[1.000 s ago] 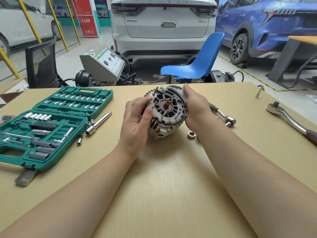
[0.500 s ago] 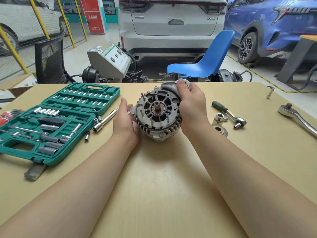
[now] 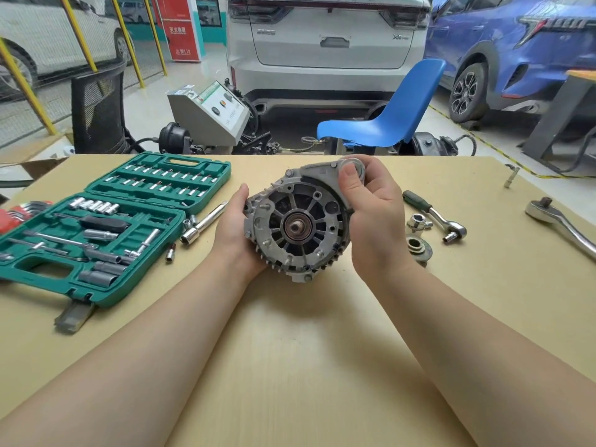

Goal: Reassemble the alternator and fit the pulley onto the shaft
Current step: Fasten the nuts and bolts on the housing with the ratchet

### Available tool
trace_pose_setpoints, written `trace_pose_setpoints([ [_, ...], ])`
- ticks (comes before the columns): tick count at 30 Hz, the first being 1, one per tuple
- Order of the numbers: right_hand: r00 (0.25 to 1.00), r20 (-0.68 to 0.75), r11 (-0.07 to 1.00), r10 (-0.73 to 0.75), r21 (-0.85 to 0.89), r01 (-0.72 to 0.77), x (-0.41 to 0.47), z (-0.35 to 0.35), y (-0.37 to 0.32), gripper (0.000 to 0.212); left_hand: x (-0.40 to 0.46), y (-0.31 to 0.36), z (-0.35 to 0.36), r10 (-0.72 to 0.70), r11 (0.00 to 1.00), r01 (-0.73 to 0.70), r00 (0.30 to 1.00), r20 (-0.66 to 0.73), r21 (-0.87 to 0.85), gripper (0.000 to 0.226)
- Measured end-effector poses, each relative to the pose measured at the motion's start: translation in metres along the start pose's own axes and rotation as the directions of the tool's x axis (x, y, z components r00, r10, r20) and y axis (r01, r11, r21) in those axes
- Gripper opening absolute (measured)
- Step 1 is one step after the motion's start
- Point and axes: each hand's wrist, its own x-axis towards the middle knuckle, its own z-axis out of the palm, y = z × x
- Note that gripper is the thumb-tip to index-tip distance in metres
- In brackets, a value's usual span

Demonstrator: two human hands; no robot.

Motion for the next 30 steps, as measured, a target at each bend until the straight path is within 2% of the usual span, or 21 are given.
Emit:
trace_pose_setpoints([
  [4,0.992,-0.123,1.000,0.002,0.008,-0.001,-0.010,0.004,-0.001,0.028,-0.005,-0.002,0.001,0.033,0.999,-0.033,0.999,-0.019,-0.003,0.065],
  [8,0.996,-0.075,0.995,0.056,0.089,-0.049,-0.010,-0.003,-0.006,0.053,-0.009,-0.002,-0.001,0.035,0.999,-0.036,0.999,-0.024,-0.034,0.057],
  [12,1.000,-0.021,1.000,0.003,-0.024,-0.004,-0.016,-0.007,-0.009,0.045,-0.011,-0.003,-0.003,0.035,0.998,-0.035,0.999,-0.005,-0.053,0.054],
  [15,0.999,-0.030,1.000,-0.017,-0.018,0.017,-0.028,-0.001,-0.009,0.035,-0.014,-0.003,-0.004,0.049,0.997,-0.049,0.999,0.000,-0.057,0.053],
  [18,0.999,-0.052,0.999,0.000,-0.042,-0.002,-0.036,0.007,-0.007,0.036,-0.017,-0.003,-0.005,0.063,0.997,-0.064,0.998,-0.029,-0.045,0.049],
  [20,0.998,-0.044,0.996,0.050,-0.069,-0.053,-0.038,0.007,-0.003,0.051,-0.019,-0.003,-0.005,0.078,0.997,-0.079,0.996,-0.050,-0.021,0.045],
  [24,0.993,0.028,0.989,0.112,-0.102,-0.109,-0.040,0.006,0.001,0.101,-0.021,-0.002,-0.005,0.096,0.995,-0.096,0.994,-0.059,-0.001,0.041],
  [27,0.990,0.077,0.989,0.118,-0.101,-0.110,-0.039,0.004,0.002,0.111,-0.020,-0.002,-0.005,0.093,0.995,-0.092,0.995,-0.042,0.026,0.044],
  [30,0.997,0.058,0.975,0.041,-0.220,-0.028,-0.043,0.004,0.004,0.109,-0.023,0.001,-0.004,0.057,0.997,-0.056,0.998,-0.020,0.060,0.055],
])
